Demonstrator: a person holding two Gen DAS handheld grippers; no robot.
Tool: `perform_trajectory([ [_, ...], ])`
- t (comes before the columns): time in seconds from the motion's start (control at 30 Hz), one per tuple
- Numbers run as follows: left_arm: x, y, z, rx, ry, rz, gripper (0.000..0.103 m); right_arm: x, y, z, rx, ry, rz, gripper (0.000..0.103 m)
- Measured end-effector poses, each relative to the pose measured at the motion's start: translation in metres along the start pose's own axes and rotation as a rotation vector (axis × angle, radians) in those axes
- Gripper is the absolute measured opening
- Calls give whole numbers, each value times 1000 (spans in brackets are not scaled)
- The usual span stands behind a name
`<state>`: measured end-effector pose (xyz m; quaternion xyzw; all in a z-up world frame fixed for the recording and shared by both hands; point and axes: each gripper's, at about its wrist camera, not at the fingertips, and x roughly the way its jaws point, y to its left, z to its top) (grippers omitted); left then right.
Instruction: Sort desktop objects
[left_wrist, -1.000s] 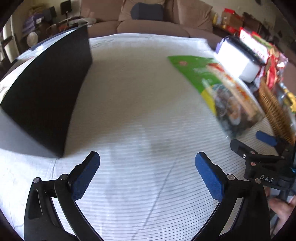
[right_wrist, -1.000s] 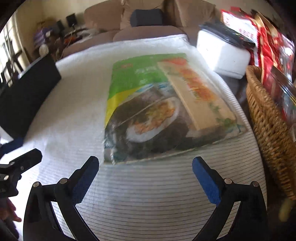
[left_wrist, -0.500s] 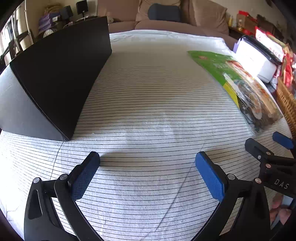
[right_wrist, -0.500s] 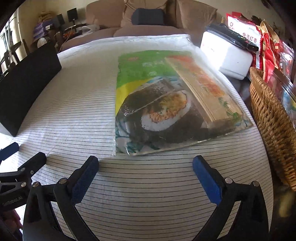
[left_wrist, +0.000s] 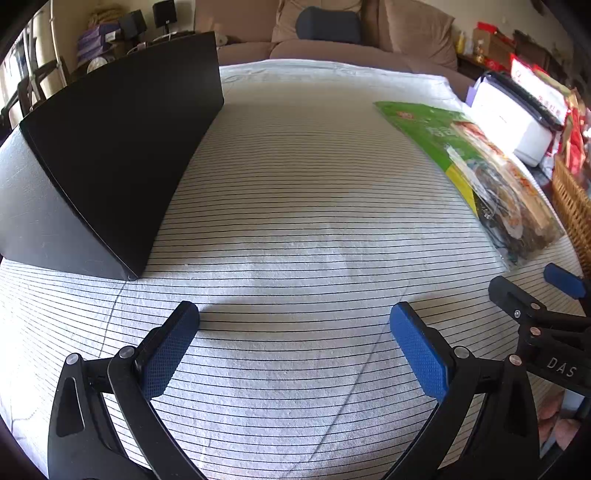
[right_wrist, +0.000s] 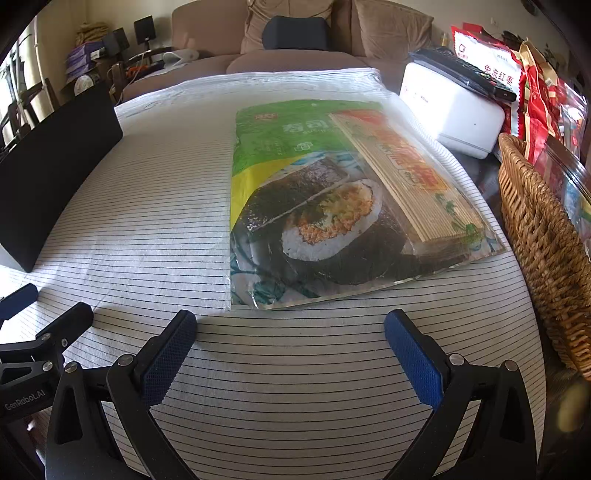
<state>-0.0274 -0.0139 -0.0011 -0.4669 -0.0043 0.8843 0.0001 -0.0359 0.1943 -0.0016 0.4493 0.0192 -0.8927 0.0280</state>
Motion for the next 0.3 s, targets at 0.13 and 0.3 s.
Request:
perform_trajectory([
  [0.13, 0, 0, 0, 0, 0, 0, 103, 0, 0, 0, 0, 0, 0, 103],
  [0.3, 1, -2, 3, -1, 0, 0, 103, 0, 0, 0, 0, 0, 0, 103],
])
